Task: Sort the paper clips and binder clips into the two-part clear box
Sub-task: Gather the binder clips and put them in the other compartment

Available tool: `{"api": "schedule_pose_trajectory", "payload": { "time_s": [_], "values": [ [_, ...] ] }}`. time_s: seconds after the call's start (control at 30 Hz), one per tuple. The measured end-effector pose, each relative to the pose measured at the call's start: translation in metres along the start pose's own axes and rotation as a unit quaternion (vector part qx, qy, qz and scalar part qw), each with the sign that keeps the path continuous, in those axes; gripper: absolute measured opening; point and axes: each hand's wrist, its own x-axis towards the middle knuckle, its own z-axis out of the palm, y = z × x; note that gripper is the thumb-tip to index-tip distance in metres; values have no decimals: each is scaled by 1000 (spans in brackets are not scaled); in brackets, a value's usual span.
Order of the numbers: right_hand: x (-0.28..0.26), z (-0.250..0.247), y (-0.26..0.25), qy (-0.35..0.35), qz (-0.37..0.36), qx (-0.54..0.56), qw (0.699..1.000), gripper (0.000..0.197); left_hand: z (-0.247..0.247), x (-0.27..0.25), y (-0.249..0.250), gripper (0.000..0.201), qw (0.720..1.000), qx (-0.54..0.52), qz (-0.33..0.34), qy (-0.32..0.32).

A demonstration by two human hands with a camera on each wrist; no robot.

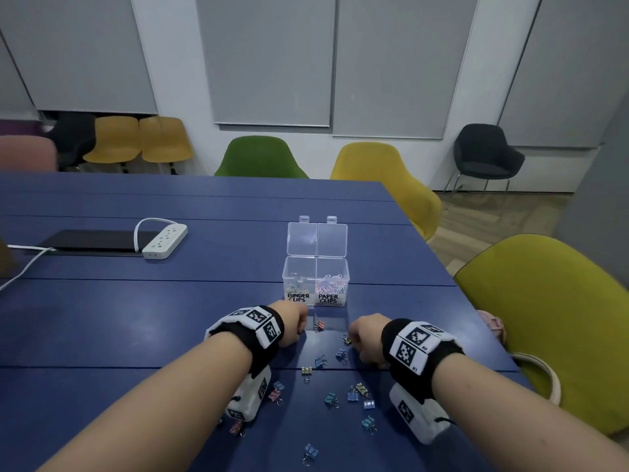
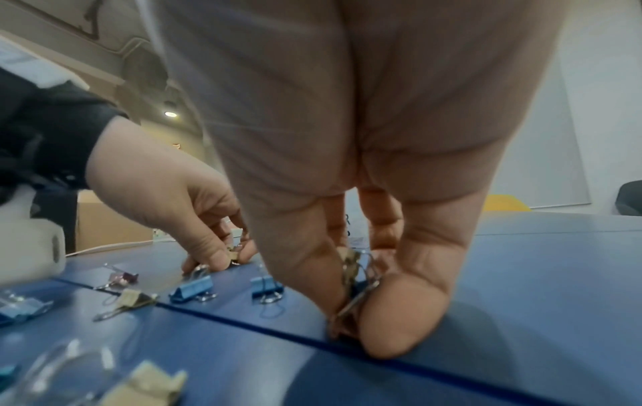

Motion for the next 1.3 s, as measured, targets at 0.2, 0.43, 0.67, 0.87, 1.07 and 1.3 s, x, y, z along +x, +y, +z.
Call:
{"api": "schedule_pose_trajectory", "payload": {
  "time_s": [0.2,0.43,0.67,0.87,1.07,1.3],
  "values": [
    [-5,4,8,14,11,99,995,16,-10,-8,-17,26,990,-141,-4,-13],
    [5,-9,28,97,-16,372,923,27,-49,16,-30,14,876,-351,-16,330],
    [44,-78,6,298,-61,490,817,23,-42,34,-31,15,903,-290,-47,315],
    [77,-104,-20,251,-56,443,859,21,-40,3,-57,4,901,-305,-32,307],
    [52,-84,-12,271,-29,380,884,8,-26,-50,-81,9,944,-276,-14,179],
    [-30,-22,18,66,-51,340,937,22,2,-125,-83,66,973,-200,-71,-94]
  ]
}}
